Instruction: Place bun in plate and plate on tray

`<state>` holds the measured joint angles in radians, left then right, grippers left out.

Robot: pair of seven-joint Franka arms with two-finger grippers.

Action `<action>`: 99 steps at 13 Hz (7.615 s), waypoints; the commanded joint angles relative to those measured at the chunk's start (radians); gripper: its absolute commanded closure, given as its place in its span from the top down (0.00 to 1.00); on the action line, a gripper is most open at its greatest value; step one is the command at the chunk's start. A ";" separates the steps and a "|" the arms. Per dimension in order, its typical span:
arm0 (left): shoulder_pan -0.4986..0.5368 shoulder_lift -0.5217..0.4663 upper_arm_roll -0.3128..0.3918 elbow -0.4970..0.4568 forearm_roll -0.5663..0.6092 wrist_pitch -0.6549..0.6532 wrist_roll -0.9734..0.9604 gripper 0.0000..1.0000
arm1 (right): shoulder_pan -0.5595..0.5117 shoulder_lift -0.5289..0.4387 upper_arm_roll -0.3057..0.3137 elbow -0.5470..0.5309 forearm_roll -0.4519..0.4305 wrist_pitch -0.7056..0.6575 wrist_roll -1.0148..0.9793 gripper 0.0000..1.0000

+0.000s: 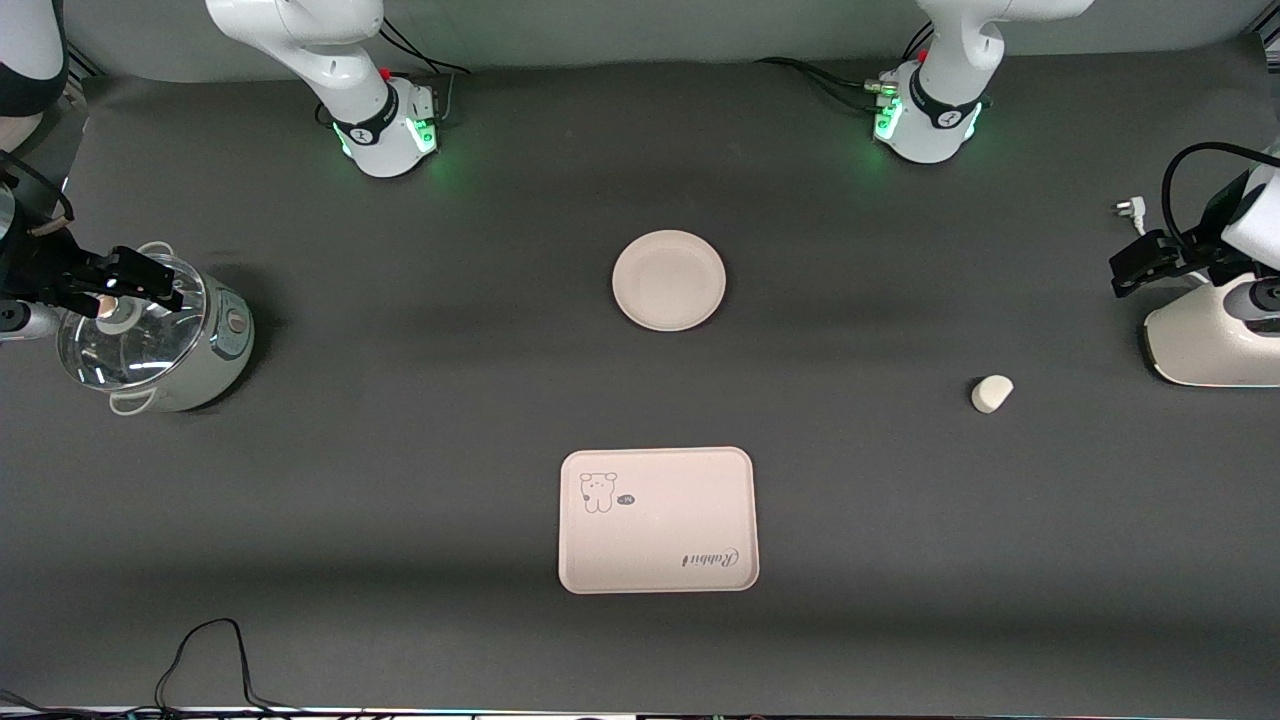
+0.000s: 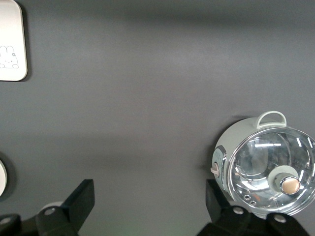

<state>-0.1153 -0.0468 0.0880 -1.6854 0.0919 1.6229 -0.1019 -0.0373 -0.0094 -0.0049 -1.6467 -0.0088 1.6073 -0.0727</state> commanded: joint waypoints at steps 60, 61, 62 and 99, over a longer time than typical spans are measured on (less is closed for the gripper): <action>-0.093 0.263 -0.769 -0.172 -0.108 0.349 -1.093 0.41 | 0.013 0.000 -0.017 0.001 -0.013 -0.012 -0.021 1.00; -0.107 0.312 -0.769 -0.207 -0.081 0.436 -1.142 0.41 | 0.013 -0.001 -0.017 0.001 -0.013 -0.012 -0.021 1.00; -0.113 0.353 -0.768 -0.246 -0.072 0.527 -1.176 0.41 | 0.013 -0.001 -0.017 0.001 -0.013 -0.012 -0.021 1.00; -0.006 -0.077 -0.041 -0.174 0.032 0.027 -0.124 1.00 | 0.904 0.054 -0.015 -0.045 0.176 0.189 0.857 1.00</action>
<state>-0.1030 -0.0509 0.0172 -1.7597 0.1296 1.5976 -0.2443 0.8374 0.0318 -0.0044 -1.6899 0.1251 1.7703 0.7575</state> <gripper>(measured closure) 0.000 0.000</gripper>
